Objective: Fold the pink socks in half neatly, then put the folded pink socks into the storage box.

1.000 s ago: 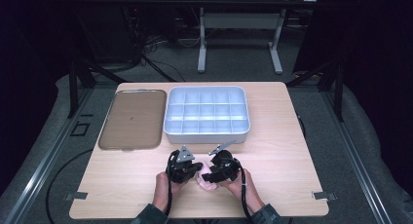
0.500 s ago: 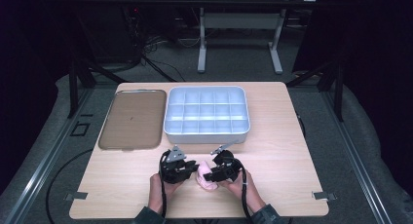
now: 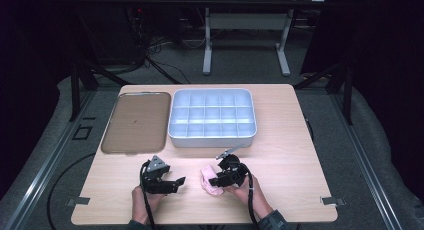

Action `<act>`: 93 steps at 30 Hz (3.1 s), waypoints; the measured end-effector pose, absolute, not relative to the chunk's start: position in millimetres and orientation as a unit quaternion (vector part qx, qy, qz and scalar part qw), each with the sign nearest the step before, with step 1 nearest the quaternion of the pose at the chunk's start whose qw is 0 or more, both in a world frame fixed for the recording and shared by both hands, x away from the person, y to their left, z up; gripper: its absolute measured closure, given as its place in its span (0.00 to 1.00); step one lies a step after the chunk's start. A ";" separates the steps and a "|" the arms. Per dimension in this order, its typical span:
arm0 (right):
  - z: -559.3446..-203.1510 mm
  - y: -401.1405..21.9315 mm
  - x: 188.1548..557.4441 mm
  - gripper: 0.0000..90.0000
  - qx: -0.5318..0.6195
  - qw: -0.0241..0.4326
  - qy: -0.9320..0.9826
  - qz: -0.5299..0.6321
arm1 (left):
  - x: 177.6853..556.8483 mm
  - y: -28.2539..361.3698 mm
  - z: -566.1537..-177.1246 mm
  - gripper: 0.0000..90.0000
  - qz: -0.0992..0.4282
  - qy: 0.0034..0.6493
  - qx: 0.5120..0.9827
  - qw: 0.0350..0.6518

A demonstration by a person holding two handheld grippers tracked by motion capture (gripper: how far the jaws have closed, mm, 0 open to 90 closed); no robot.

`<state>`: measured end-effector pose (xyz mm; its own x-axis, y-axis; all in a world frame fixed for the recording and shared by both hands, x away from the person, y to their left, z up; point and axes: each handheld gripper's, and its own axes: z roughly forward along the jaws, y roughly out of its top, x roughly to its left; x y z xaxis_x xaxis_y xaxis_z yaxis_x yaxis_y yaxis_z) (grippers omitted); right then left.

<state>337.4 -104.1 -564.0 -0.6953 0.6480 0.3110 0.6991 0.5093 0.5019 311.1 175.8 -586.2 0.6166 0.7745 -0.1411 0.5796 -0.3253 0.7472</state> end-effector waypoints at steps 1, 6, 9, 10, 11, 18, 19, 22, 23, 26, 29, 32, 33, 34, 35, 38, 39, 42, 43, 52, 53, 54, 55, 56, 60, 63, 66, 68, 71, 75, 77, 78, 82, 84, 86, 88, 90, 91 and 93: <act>-564.1 -104.1 337.3 0.72 -0.385 0.040 -0.869 -0.308 | 311.1 179.2 -588.5 0.22 0.125 0.419 0.803 0.405; -563.8 -104.6 337.8 0.75 -0.380 0.045 -0.872 -0.307 | 312.1 185.9 -588.8 0.20 0.133 0.427 0.800 0.400; -564.1 -104.4 337.0 0.77 -0.380 0.044 -0.870 -0.310 | 311.5 184.8 -589.6 0.19 0.141 0.423 0.802 0.398; -564.2 -104.7 337.0 0.78 -0.380 0.044 -0.870 -0.310 | 311.3 184.2 -590.0 0.19 0.146 0.420 0.803 0.396; -564.5 -105.0 337.1 0.79 -0.380 0.046 -0.870 -0.312 | 311.2 183.4 -590.3 0.19 0.149 0.419 0.804 0.395; -565.9 -106.0 335.1 0.80 -0.384 0.044 -0.864 -0.322 | 312.4 182.8 -590.5 0.17 0.142 0.414 0.806 0.398; -566.0 -106.9 335.5 0.80 -0.381 0.043 -0.866 -0.321 | 312.2 182.2 -590.5 0.17 0.144 0.415 0.807 0.396; -567.1 -107.9 335.9 0.80 -0.381 0.044 -0.864 -0.326 | 310.6 175.6 -590.6 0.17 0.170 0.408 0.816 0.372; -567.1 -108.0 335.9 0.80 -0.380 0.045 -0.864 -0.326 | 309.3 171.9 -591.1 0.18 0.183 0.404 0.820 0.362; -567.2 -108.0 335.9 0.80 -0.380 0.044 -0.864 -0.326 | 309.6 171.8 -590.9 0.17 0.179 0.403 0.822 0.361; -567.1 -107.7 334.6 0.80 -0.382 0.042 -0.863 -0.328 | 309.7 171.7 -590.9 0.16 0.182 0.404 0.821 0.361; -567.9 -107.9 333.9 0.81 -0.383 0.043 -0.860 -0.334 | 309.7 171.5 -591.1 0.16 0.181 0.406 0.820 0.361; -567.7 -108.6 334.0 0.81 -0.379 0.040 -0.863 -0.331 | 309.8 171.4 -591.1 0.16 0.182 0.406 0.820 0.361; -568.2 -108.2 333.1 0.81 -0.379 0.036 -0.862 -0.335 | 309.9 171.2 -591.0 0.16 0.182 0.407 0.820 0.360; -568.0 -107.8 331.7 0.82 -0.379 0.032 -0.861 -0.338 | 310.2 170.8 -591.1 0.15 0.181 0.407 0.820 0.359; -567.8 -107.6 328.0 0.82 -0.379 0.021 -0.861 -0.339 | 312.0 169.0 -591.8 0.06 0.176 0.404 0.827 0.349; -568.5 -108.6 328.2 0.82 -0.380 0.024 -0.860 -0.341 | 312.5 168.2 -592.3 0.01 0.173 0.406 0.828 0.346; -569.7 -110.4 329.0 0.82 -0.380 0.029 -0.857 -0.347 | 312.9 168.2 -592.2 0.00 0.168 0.401 0.831 0.347; -569.8 -109.8 328.4 0.83 -0.381 0.027 -0.856 -0.350 | 312.9 167.9 -592.3 0.00 0.168 0.400 0.831 0.347; -568.7 -108.5 324.5 0.83 -0.376 0.011 -0.856 -0.354 | 313.4 168.3 -592.1 0.00 0.170 0.399 0.832 0.347; -569.3 -109.2 324.2 0.83 -0.371 0.008 -0.858 -0.357 | 313.5 168.3 -592.1 0.00 0.170 0.400 0.831 0.346; -569.7 -109.6 323.4 0.83 -0.373 0.007 -0.855 -0.361 | 313.3 168.1 -592.2 0.00 0.169 0.401 0.831 0.347; -569.9 -110.5 323.1 0.84 -0.373 0.008 -0.854 -0.363 | 313.4 168.1 -592.2 0.00 0.170 0.401 0.831 0.347; -570.4 -111.8 323.4 0.84 -0.370 0.009 -0.854 -0.366 | 313.4 168.0 -592.3 0.00 0.170 0.401 0.830 0.347; -569.6 -112.6 322.7 0.84 -0.373 0.012 -0.847 -0.378 | 313.3 168.0 -592.3 0.00 0.170 0.402 0.830 0.347; -568.5 -112.0 319.0 0.84 -0.370 -0.002 -0.844 -0.389 | 313.0 167.9 -592.1 0.00 0.170 0.403 0.829 0.347; -567.5 -113.3 317.4 0.84 -0.368 -0.006 -0.843 -0.392 | 313.0 168.0 -592.1 0.00 0.170 0.403 0.830 0.347; -565.5 -115.7 316.8 0.84 -0.370 -0.010 -0.841 -0.396 | 312.9 167.9 -592.1 0.00 0.170 0.403 0.829 0.347; -561.7 -120.2 316.2 0.84 -0.374 -0.015 -0.834 -0.405 | 312.8 167.9 -592.2 0.00 0.170 0.404 0.829 0.347; -554.4 -126.7 315.8 0.84 -0.374 -0.020 -0.830 -0.413 | 312.6 168.1 -592.0 0.00 0.171 0.403 0.830 0.346; -550.3 -130.0 315.8 0.84 -0.373 -0.025 -0.829 -0.415 | 312.6 168.1 -592.1 0.00 0.171 0.403 0.829 0.346; -548.2 -131.6 315.6 0.84 -0.374 -0.027 -0.826 -0.421 | 312.6 168.1 -592.0 0.00 0.171 0.403 0.830 0.346; -542.1 -138.3 317.0 0.84 -0.376 -0.037 -0.823 -0.425 | 312.5 168.1 -592.1 0.00 0.171 0.404 0.829 0.346; -538.9 -142.5 318.3 0.84 -0.377 -0.043 -0.821 -0.427 | 312.5 168.1 -592.1 0.00 0.171 0.404 0.829 0.346; -535.5 -146.2 319.1 0.84 -0.380 -0.048 -0.818 -0.430 | 312.4 168.1 -592.0 0.00 0.171 0.404 0.829 0.346; -530.9 -150.3 319.5 0.84 -0.382 -0.054 -0.815 -0.433 | 312.4 168.1 -592.1 0.00 0.172 0.404 0.829 0.346; -526.8 -153.7 319.7 0.84 -0.381 -0.058 -0.814 -0.434 | 312.4 168.1 -592.1 0.00 0.172 0.404 0.829 0.346; -525.0 -155.1 319.5 0.84 -0.382 -0.062 -0.813 -0.435 | 312.4 168.1 -592.1 0.00 0.172 0.404 0.829 0.346; -521.6 -157.8 319.2 0.84 -0.384 -0.065 -0.810 -0.439 | 312.4 168.1 -592.1 0.00 0.172 0.404 0.829 0.346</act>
<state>319.2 -157.8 -521.6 -0.6968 0.6791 0.2311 0.5647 0.3206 0.7605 312.4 168.1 -592.1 0.6144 0.7890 0.0053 0.5511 -0.4339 0.7127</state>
